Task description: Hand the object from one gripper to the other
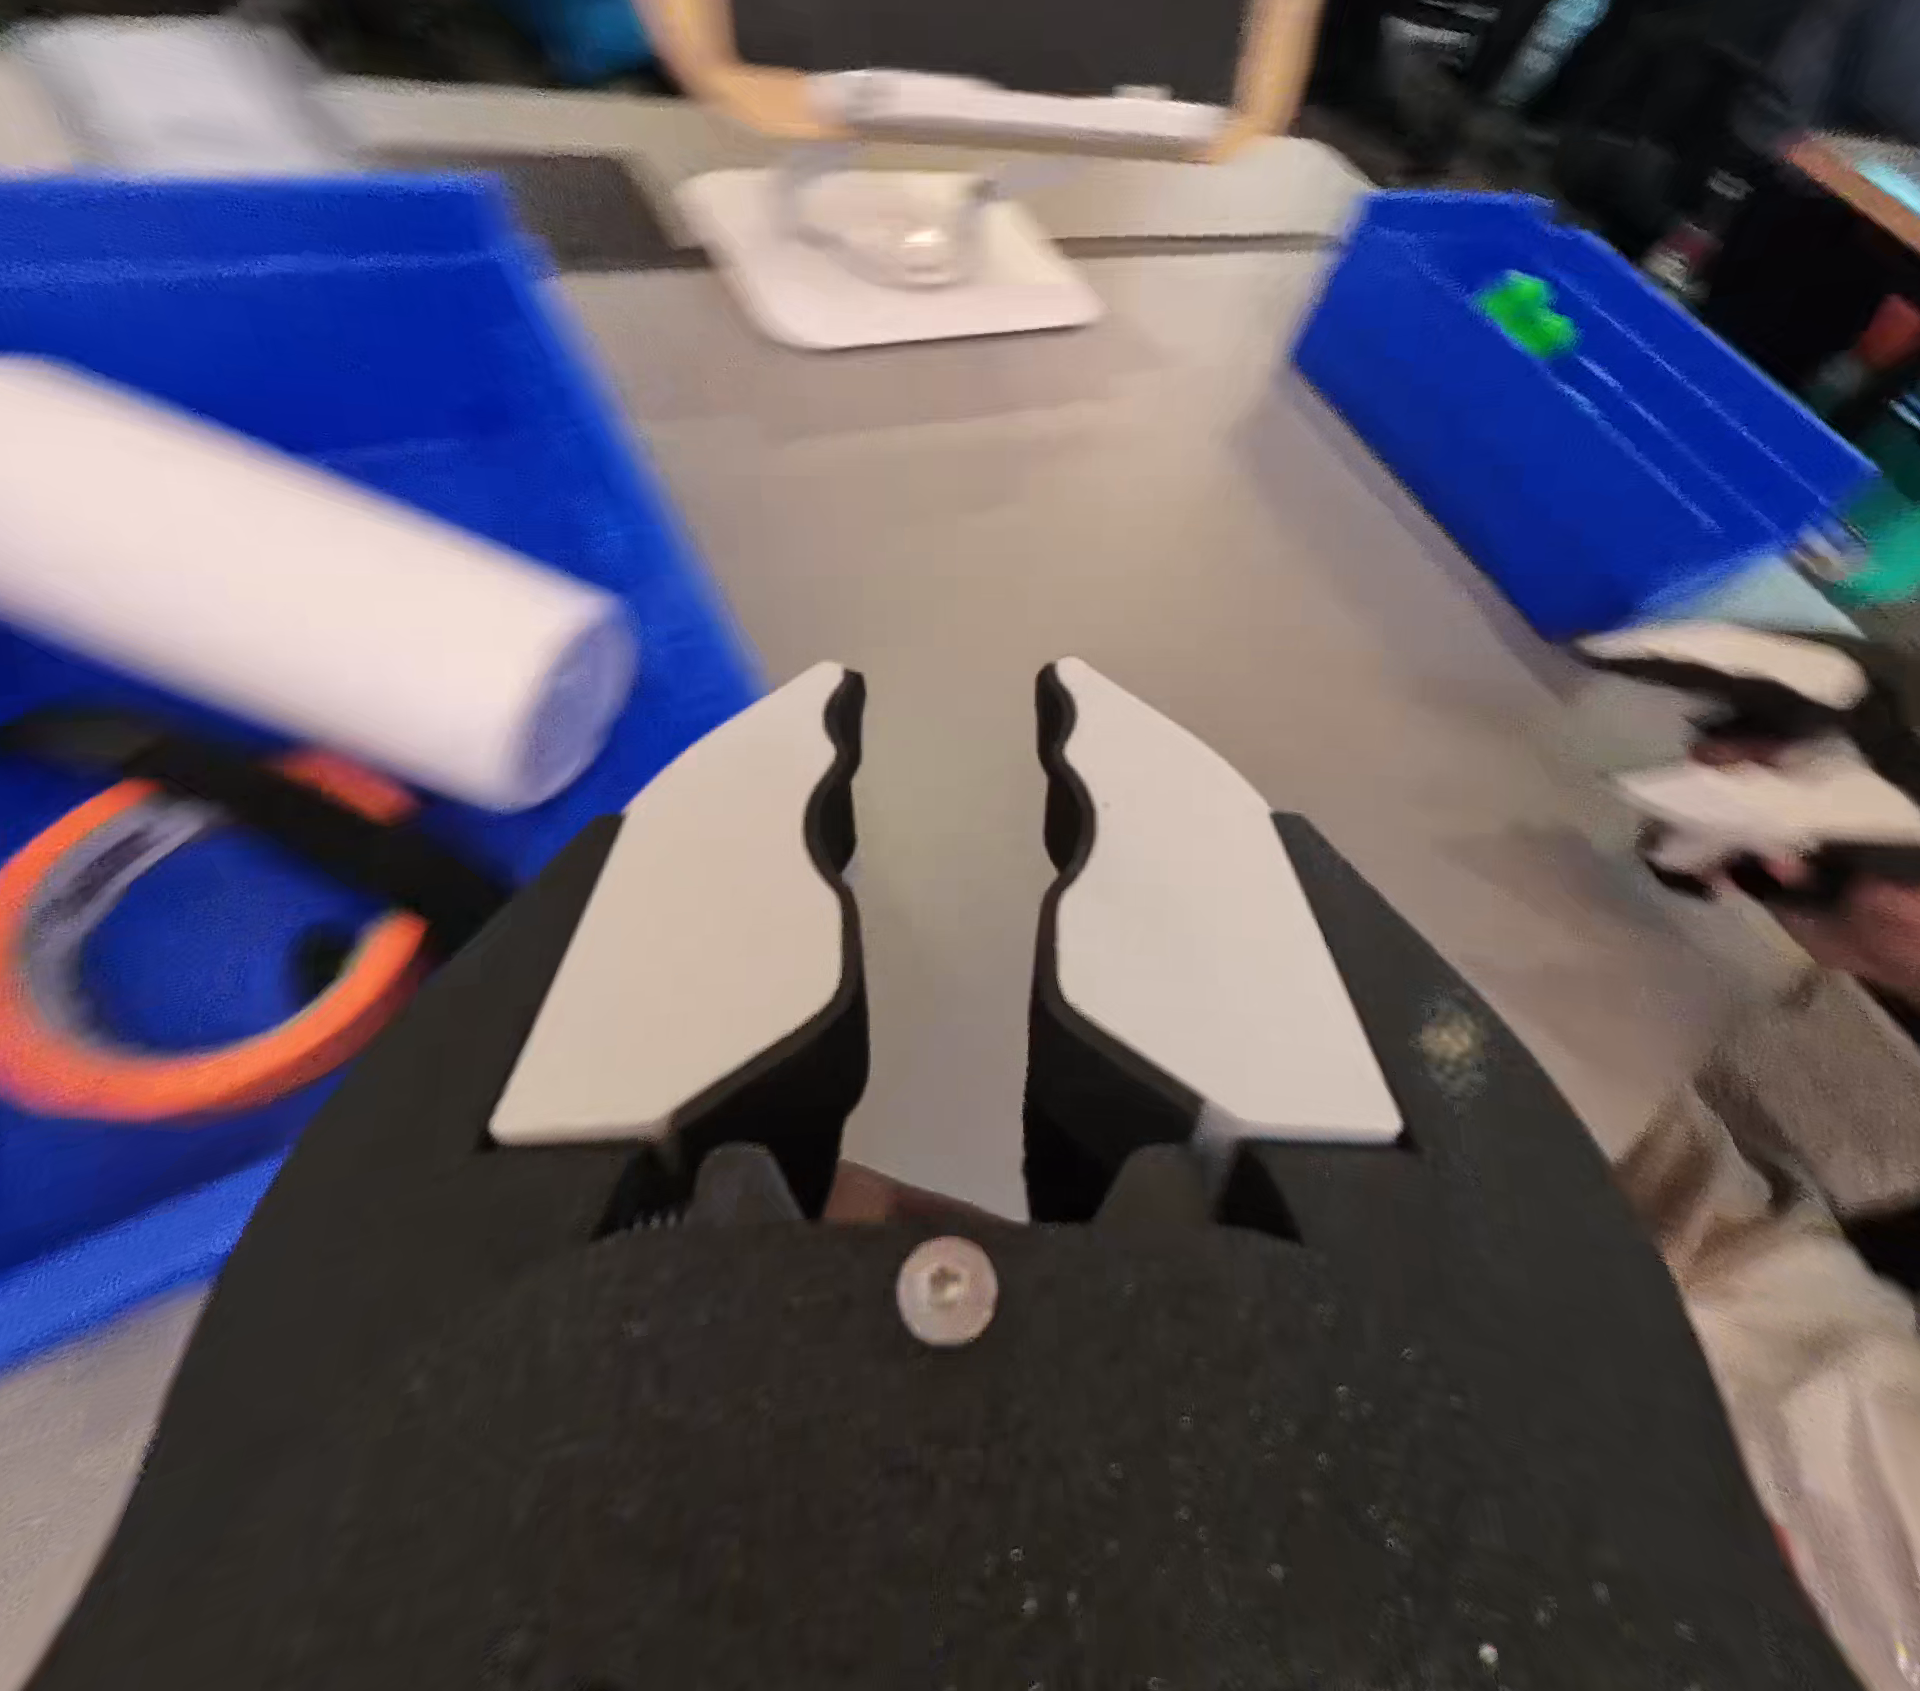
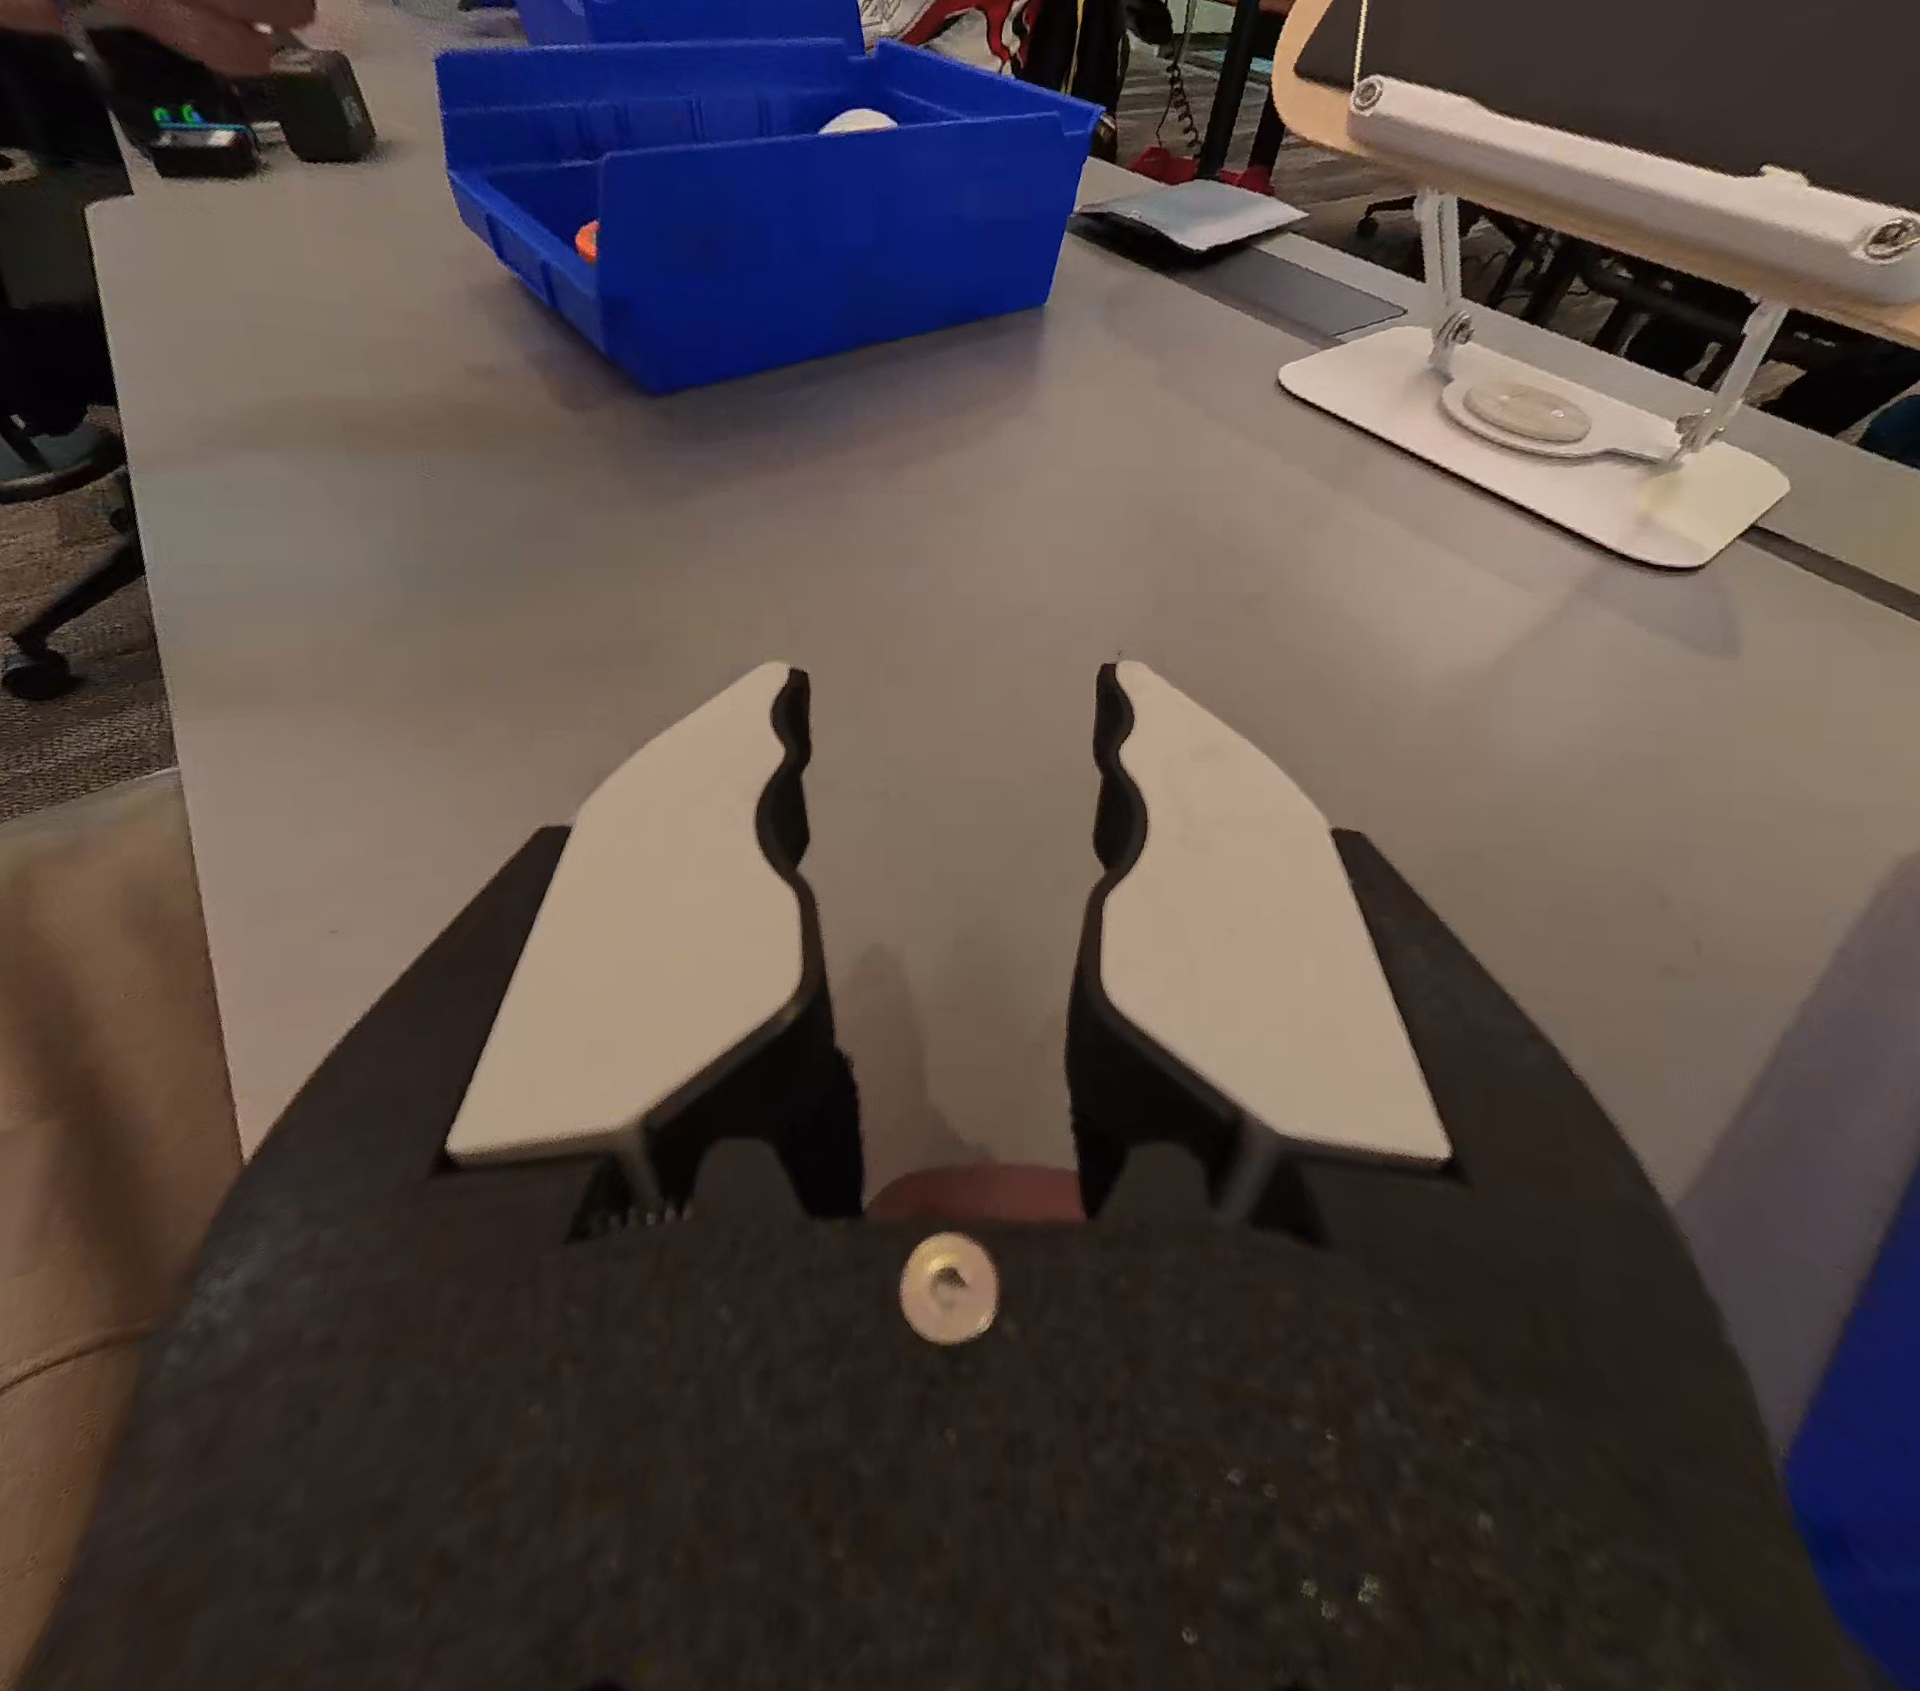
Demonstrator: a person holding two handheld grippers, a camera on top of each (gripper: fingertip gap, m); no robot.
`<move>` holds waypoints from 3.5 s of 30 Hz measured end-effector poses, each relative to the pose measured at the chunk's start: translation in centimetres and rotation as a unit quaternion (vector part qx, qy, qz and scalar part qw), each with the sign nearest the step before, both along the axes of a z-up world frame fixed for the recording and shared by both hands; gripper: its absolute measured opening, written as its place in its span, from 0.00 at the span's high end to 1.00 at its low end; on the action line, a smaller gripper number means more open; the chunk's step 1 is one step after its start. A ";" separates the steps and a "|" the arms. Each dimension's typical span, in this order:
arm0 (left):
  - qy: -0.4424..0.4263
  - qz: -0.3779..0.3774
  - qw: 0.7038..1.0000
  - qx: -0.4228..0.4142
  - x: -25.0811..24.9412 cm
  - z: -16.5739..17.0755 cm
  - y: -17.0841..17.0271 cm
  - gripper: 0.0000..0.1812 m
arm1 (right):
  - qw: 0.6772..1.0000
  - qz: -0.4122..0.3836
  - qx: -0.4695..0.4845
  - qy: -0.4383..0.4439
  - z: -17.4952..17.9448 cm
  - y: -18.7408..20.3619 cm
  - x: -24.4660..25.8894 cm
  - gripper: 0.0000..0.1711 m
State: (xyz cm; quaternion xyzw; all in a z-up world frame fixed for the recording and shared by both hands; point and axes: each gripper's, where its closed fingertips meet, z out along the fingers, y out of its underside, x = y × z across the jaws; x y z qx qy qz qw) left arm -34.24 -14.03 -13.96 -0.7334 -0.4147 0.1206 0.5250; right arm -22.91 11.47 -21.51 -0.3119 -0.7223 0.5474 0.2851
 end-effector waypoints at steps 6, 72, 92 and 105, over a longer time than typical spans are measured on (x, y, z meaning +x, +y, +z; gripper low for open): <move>-0.193 0.162 0.968 0.001 -8.7 -6.2 -10.5 0.73 | 0.999 0.036 -0.007 -0.012 -0.1 -0.8 0.6 0.69; 0.370 -0.117 0.800 -0.457 3.1 -8.7 18.6 0.92 | 0.923 0.190 -0.250 -0.222 1.7 -7.0 -8.8 0.98; 0.031 -0.252 0.941 0.225 9.2 -2.7 18.9 0.67 | 0.723 0.380 -0.570 -0.092 14.3 0.9 -4.7 0.98; 0.036 -0.259 0.935 0.239 8.8 -2.1 18.0 0.97 | 0.762 0.312 -0.553 -0.127 11.4 0.1 -6.9 0.98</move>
